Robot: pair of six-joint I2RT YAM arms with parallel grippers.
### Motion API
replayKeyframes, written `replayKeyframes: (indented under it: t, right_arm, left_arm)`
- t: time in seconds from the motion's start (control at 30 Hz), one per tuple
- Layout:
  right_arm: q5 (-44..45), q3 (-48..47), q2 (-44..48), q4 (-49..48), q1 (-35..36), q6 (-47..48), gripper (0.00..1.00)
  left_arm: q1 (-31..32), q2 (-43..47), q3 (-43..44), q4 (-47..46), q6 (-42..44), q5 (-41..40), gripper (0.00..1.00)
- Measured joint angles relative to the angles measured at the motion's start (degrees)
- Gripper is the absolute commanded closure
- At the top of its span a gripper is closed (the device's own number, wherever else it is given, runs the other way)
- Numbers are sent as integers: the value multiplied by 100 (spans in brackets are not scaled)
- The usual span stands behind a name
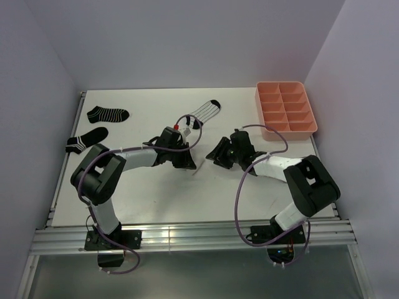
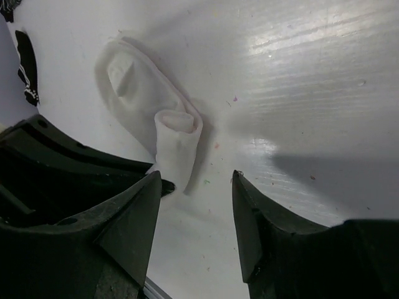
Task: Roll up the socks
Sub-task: Roll the sock at the center of the board.
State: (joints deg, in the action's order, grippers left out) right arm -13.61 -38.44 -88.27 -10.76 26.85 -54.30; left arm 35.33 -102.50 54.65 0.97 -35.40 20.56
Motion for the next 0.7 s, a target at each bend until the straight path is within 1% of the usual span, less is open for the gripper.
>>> replayKeyframes:
  t: [0.2,0.47,0.6,0.7]
  right_arm:
    - [63,254,-328,-678,273,-365,41]
    - [44,297,-857,-1451,339,-748,41]
    - [52,188,-997,-1532,339,-767,42]
    - [81,-22,-1134,-1408,352,-734,46]
  left_arm:
    - [-210,-249,168,92,-184,621,99]
    - [-289,-382,205,76,-337,942,99]
    - [-293,-428,227,61,-354,1025,99]
    - [-293,-428,227,63,-374,1025,99]
